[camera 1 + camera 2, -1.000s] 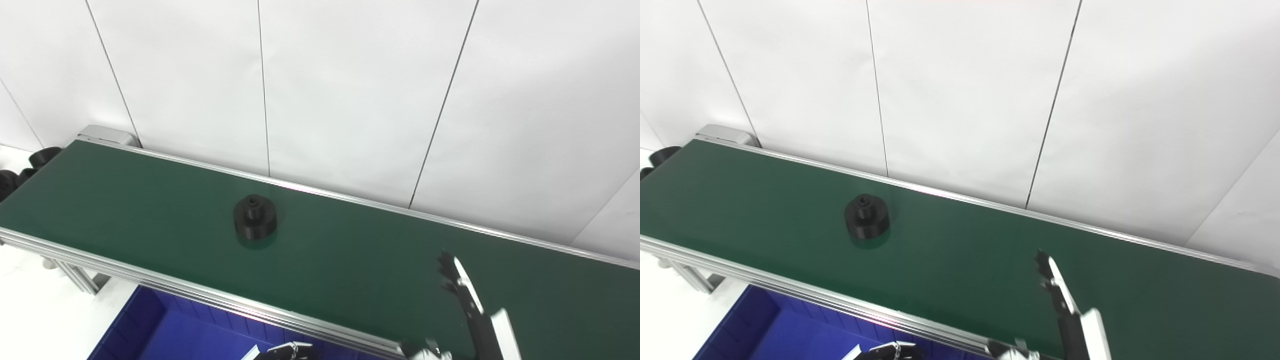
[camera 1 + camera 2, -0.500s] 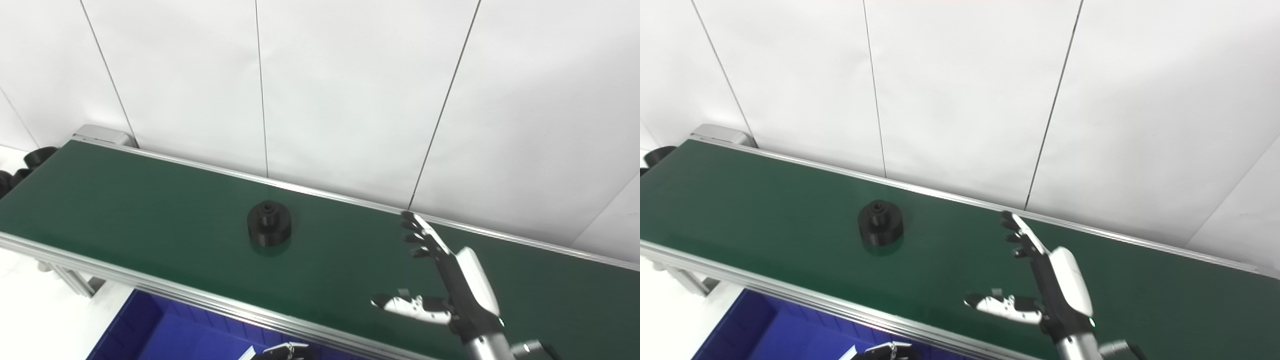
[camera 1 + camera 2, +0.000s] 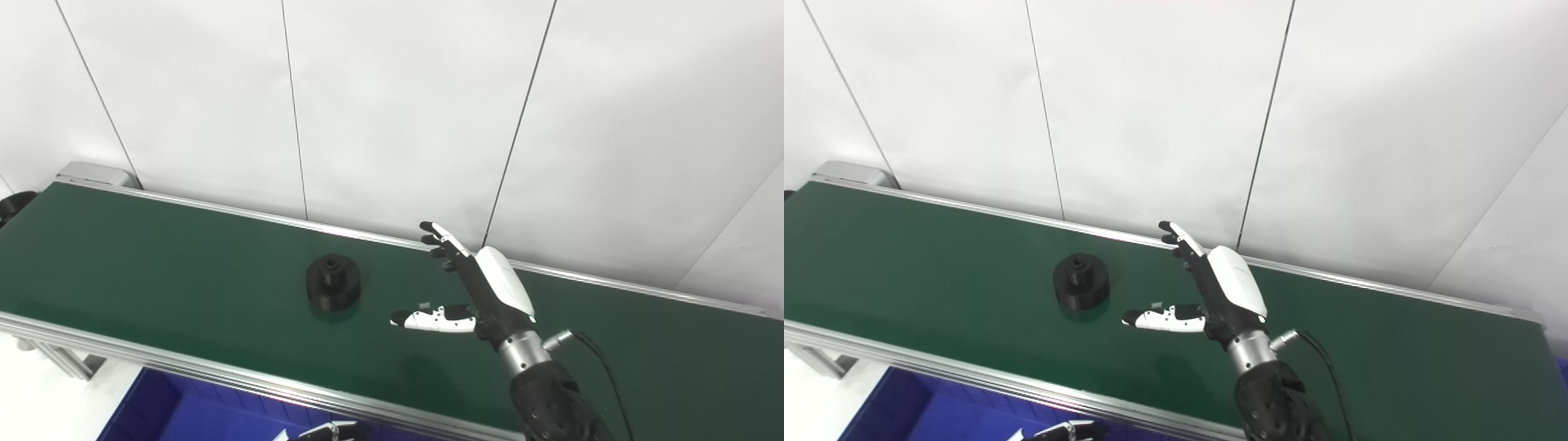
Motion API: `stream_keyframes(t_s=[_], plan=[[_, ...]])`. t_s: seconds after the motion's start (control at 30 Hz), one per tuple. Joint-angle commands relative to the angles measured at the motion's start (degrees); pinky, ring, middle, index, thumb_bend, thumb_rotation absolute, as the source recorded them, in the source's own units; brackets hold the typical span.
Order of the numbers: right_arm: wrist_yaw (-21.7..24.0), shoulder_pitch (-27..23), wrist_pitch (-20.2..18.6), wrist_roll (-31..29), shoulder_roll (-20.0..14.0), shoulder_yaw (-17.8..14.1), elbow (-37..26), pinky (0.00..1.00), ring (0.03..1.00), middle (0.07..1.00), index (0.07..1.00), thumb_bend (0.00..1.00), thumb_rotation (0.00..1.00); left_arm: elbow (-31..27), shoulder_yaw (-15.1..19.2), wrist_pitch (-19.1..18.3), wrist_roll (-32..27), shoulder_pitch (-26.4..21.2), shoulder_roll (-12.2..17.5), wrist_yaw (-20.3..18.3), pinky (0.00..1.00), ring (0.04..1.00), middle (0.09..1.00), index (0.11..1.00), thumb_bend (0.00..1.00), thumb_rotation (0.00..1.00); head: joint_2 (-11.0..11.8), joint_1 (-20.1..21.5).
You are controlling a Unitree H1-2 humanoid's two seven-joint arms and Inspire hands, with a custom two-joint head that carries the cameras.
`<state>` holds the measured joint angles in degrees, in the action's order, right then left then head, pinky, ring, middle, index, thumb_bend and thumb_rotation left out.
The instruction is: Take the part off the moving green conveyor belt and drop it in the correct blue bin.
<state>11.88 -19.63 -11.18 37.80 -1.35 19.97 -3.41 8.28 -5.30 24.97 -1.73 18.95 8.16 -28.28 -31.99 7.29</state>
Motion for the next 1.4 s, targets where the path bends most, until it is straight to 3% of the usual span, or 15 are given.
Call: stream_keyframes(t_s=[0.0,0.13,0.4,0.63,0.83,1.03,1.2,1.37], plan=[[-1.12,-3.59,-0.65,0.27,1.41,0.17,0.03,0.72,0.806,0.856,0.919,0.88,0.44,-2.35,-0.70,1.96,1.17,0.71,0.81,1.19,0.71,0.793,0.827,0.788,0.87,0.41,-0.08,0.00],[0.04,-6.83,-1.46,0.18,1.88,0.67,3.53,0.73,0.825,0.885,0.937,0.88,0.46,-3.14,-1.72,1.96,1.84,1.43,1.63,2.77,0.72,0.797,0.830,0.789,0.89,0.42,-0.51,0.39],[0.04,-12.72,-3.22,3.61,2.96,4.56,12.37,0.76,0.853,0.897,0.937,0.88,0.49,-3.50,-3.82,1.96,1.99,1.64,3.07,5.04,0.73,0.801,0.831,0.795,0.90,0.42,-0.95,1.10],[-1.03,-15.57,-2.81,4.18,3.44,5.83,19.14,0.75,0.864,0.906,0.934,0.90,0.47,-3.98,-4.75,1.96,1.79,2.14,3.05,5.95,0.73,0.805,0.835,0.797,0.90,0.41,-1.71,0.77],[-0.78,-18.06,-1.56,5.45,2.45,8.34,24.05,0.79,0.871,0.911,0.934,0.92,0.44,-4.21,-4.96,1.96,0.71,2.45,2.26,5.45,0.69,0.790,0.833,0.792,0.89,0.40,-2.05,0.31],[0.27,-18.86,-1.98,6.27,1.48,10.75,26.56,0.81,0.875,0.914,0.940,0.93,0.43,-4.48,-5.46,1.96,0.80,2.33,2.16,5.32,0.72,0.804,0.839,0.797,0.88,0.38,-2.31,0.21],[3.20,-18.73,-3.95,7.08,0.37,12.67,27.84,0.66,0.825,0.901,0.929,0.93,0.28,-4.70,-5.64,1.96,1.06,2.33,2.11,5.58,0.74,0.812,0.842,0.802,0.89,0.39,-2.50,0.06],[1.72,-17.72,-2.93,8.16,-0.47,13.61,29.41,0.60,0.754,0.826,0.872,0.88,0.09,-4.92,-5.32,1.95,0.23,2.67,1.81,5.07,0.69,0.799,0.838,0.798,0.89,0.37,-2.78,0.08]])
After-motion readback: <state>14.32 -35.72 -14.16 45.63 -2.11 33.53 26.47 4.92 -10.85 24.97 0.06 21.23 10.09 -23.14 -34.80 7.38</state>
